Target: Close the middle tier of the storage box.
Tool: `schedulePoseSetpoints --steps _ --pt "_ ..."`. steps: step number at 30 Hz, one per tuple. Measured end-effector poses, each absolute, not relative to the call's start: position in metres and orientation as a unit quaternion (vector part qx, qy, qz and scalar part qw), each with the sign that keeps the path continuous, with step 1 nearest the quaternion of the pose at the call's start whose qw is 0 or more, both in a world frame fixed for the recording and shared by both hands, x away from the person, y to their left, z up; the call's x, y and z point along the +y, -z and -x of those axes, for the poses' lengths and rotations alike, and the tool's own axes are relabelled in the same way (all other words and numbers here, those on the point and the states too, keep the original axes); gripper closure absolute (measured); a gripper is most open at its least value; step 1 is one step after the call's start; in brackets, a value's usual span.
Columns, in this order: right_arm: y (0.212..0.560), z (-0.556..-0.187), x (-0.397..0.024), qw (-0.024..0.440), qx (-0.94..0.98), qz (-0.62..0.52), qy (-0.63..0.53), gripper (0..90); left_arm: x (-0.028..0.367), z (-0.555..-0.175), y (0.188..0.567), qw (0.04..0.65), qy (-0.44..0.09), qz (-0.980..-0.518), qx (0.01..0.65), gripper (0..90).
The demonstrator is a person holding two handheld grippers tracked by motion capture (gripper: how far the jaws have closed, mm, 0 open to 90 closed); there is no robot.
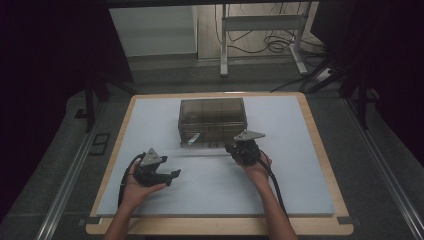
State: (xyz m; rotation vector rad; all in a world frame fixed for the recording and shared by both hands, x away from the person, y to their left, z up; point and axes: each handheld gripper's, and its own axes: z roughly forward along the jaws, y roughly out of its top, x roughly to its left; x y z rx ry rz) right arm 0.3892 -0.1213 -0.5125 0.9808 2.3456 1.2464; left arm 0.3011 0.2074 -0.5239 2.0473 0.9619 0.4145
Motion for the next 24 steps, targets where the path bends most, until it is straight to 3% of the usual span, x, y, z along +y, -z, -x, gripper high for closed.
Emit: schedulePoseSetpoints --steps 24 --pt "0.513 -0.401 -0.122 0.159 0.81 -0.359 -0.435 88.3 0.21 -0.301 0.523 0.41 -0.169 -0.811 0.383 25.5"
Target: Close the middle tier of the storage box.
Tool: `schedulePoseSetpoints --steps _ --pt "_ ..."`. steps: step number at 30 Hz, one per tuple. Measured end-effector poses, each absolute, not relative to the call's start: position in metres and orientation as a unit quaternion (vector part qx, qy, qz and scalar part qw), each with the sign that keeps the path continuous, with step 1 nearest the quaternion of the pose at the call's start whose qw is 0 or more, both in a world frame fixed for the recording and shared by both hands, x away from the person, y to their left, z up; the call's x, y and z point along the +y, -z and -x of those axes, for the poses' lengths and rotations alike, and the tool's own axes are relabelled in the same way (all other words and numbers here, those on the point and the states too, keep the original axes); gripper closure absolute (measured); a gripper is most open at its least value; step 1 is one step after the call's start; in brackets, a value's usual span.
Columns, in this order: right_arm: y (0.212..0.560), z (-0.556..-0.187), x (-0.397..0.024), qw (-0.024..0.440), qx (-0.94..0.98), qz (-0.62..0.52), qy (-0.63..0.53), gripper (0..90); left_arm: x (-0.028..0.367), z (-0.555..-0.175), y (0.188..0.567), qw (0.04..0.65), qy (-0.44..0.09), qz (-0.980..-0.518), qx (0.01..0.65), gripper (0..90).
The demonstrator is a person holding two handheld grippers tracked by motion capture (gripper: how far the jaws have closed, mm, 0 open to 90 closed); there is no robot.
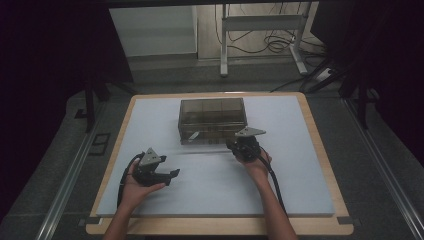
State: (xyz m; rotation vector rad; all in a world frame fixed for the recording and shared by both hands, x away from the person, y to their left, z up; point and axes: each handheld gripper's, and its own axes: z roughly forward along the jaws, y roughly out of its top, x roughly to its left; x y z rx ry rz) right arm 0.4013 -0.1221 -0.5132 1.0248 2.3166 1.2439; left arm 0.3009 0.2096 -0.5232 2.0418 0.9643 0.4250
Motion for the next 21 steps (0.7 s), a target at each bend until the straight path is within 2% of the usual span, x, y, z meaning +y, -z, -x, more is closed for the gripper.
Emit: schedulePoseSetpoints --steps 21 --pt "0.5122 -0.4116 -0.1193 0.161 0.806 -0.365 -0.438 88.3 0.21 -0.3007 0.523 0.409 -0.169 -0.811 0.383 25.5"
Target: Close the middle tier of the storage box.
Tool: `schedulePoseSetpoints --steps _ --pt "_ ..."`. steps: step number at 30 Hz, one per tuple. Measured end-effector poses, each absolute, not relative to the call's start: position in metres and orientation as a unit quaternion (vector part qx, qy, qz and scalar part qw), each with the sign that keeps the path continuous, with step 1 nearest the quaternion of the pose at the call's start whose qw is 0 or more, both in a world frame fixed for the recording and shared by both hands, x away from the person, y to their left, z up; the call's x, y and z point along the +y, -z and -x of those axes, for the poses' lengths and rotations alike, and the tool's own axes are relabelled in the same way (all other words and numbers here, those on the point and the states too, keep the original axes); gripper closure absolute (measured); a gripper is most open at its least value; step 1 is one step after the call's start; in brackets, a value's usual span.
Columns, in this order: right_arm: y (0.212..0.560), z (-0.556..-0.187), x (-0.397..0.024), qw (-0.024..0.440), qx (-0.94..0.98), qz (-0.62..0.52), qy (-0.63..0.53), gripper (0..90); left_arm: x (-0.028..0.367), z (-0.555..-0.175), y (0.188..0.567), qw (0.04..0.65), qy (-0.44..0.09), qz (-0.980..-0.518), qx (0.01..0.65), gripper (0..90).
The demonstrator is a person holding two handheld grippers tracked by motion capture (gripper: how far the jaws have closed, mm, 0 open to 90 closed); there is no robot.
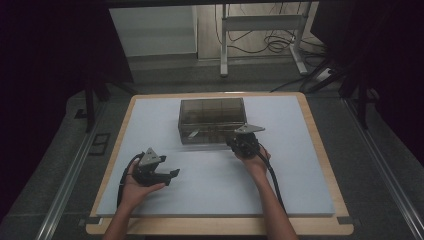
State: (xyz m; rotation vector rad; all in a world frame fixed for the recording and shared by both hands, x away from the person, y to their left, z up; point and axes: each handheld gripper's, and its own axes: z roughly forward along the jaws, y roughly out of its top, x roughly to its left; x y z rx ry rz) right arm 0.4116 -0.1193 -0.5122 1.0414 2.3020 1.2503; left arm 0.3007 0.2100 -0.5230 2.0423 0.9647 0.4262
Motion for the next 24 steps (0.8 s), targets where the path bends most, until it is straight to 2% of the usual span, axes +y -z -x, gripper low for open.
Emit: schedulePoseSetpoints --steps 24 --pt "0.508 -0.426 -0.113 0.169 0.806 -0.368 -0.432 88.3 0.211 -0.3 0.522 0.412 -0.172 -0.809 0.382 25.5"
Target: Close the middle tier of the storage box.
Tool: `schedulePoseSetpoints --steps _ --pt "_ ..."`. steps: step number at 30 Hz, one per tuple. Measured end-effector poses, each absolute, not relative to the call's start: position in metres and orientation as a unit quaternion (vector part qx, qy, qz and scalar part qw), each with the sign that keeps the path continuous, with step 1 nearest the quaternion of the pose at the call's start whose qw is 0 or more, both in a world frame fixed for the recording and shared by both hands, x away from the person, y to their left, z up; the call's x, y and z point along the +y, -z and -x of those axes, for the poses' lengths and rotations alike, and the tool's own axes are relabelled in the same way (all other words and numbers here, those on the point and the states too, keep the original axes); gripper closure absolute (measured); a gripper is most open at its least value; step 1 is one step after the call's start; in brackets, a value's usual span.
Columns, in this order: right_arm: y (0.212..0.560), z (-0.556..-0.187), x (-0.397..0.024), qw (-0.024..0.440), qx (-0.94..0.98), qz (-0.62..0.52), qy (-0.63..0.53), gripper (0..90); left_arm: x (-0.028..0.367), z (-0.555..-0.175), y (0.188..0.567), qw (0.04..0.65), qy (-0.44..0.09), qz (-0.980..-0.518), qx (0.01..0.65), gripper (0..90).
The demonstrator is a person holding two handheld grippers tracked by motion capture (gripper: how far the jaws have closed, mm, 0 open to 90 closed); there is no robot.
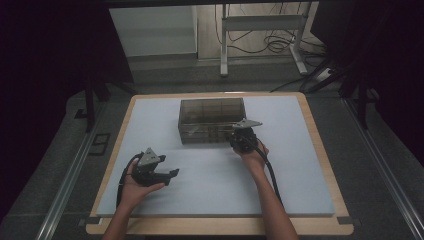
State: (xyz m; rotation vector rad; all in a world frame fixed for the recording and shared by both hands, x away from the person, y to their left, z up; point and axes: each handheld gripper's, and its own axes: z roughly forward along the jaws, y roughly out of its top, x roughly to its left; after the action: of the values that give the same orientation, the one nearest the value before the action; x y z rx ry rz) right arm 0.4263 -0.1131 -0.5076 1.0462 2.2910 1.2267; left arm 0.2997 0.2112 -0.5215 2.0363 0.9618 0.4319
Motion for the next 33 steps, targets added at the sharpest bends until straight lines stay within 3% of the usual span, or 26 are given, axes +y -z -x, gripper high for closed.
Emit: schedulePoseSetpoints --steps 20,33 --pt "0.507 -0.429 -0.117 0.165 0.817 -0.353 -0.425 88.2 0.213 -0.298 0.517 0.427 -0.157 -0.801 0.388 25.5" --pt "0.498 -0.411 -0.13 0.166 0.819 -0.341 -0.431 86.9 0.211 -0.292 0.517 0.426 -0.163 -0.803 0.383 25.5"
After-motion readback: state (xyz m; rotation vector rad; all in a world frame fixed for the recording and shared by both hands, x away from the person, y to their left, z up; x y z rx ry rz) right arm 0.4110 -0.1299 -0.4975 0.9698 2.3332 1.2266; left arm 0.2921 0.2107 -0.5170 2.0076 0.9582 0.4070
